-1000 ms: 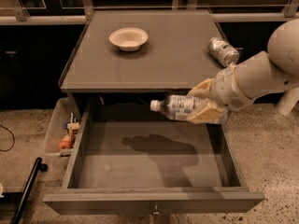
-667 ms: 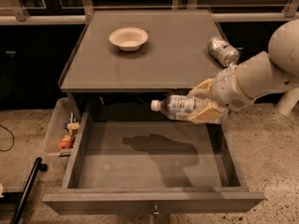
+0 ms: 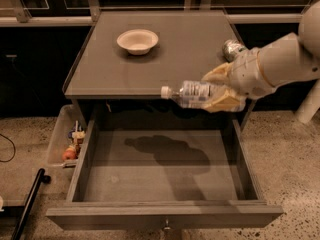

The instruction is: Pick blue plastic bottle from top drawer and place on counter

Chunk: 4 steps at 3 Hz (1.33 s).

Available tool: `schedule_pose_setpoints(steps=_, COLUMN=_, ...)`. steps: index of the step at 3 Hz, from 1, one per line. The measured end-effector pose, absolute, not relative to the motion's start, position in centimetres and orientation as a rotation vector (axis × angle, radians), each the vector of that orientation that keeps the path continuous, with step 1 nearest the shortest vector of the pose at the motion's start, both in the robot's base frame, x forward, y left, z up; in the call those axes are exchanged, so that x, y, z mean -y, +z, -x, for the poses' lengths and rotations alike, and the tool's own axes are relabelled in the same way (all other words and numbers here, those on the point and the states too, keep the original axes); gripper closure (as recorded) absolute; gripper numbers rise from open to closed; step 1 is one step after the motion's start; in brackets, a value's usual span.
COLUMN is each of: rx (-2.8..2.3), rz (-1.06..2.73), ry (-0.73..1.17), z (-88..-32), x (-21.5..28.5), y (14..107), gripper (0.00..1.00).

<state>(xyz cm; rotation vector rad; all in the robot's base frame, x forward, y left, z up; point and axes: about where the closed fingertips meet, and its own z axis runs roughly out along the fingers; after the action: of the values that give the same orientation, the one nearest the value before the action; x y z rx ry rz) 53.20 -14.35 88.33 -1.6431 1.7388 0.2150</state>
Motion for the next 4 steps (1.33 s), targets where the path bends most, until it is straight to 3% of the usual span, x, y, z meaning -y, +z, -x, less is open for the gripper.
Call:
schedule_pose_setpoints(steps=2, rx=-1.452, rz=1.637, ry=0.166, z=-61.3, x=13.1, y=95.7, gripper=1.00)
schedule_pose_setpoints(steps=4, rx=-1.422, rz=1.629, ry=0.296, z=-68.4, x=10.4, y=94.7, gripper=1.00)
